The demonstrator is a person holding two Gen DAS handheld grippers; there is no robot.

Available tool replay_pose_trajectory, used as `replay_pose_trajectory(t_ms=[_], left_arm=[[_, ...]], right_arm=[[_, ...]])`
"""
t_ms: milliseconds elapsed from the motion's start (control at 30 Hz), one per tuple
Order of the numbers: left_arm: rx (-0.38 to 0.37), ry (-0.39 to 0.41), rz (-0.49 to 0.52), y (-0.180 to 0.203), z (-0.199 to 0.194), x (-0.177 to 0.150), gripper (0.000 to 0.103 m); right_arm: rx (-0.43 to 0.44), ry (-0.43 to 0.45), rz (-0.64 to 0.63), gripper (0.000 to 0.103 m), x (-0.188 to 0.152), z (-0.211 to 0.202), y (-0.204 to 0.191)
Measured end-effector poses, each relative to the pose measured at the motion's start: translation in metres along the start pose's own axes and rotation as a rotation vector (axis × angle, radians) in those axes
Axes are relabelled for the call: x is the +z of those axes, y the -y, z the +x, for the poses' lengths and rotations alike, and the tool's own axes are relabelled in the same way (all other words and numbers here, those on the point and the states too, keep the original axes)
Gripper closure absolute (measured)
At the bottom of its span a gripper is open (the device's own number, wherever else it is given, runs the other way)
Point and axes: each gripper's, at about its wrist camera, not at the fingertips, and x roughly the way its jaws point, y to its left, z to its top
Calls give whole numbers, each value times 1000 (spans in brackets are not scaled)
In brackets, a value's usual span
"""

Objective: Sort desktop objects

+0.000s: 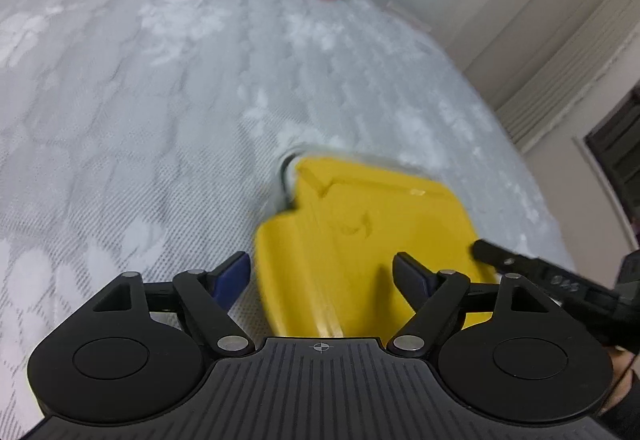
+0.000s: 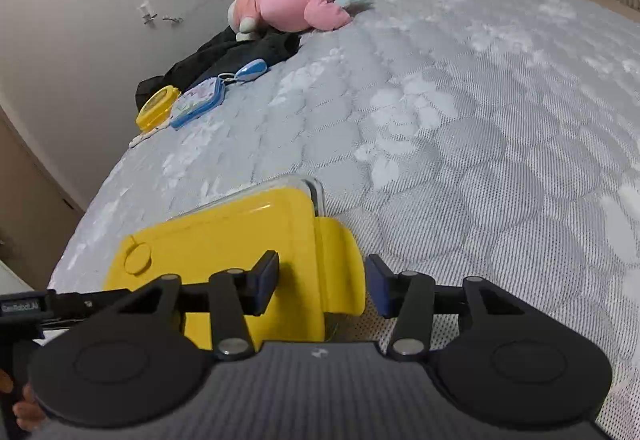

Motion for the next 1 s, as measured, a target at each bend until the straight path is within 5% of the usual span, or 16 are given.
replay_pose_trajectory(t_ms=[367, 567, 633, 733, 833, 900, 1000], left_arm=[[-22, 180, 118, 17, 4, 12, 20], [88, 154, 193, 13, 30, 16, 20], [89, 149, 86, 3, 17, 20, 20], [52, 133, -182, -22, -15, 19, 11], [-117, 91, -489, -57, -30, 3, 11], [-143, 56, -579, -66, -28, -6, 13], [-88, 30, -516, -55, -23, -5, 19]], right_arm=[[36, 112, 30, 64, 9, -3, 1], [-32, 94, -43, 64, 4, 10, -8], [-29, 98, -31, 63, 4, 8, -7], [4, 92, 37, 44, 6, 4, 1], [15, 71, 80, 42, 7, 4, 7], [21, 50, 97, 42, 6, 5, 9], [31, 33, 101, 44, 4, 6, 10]])
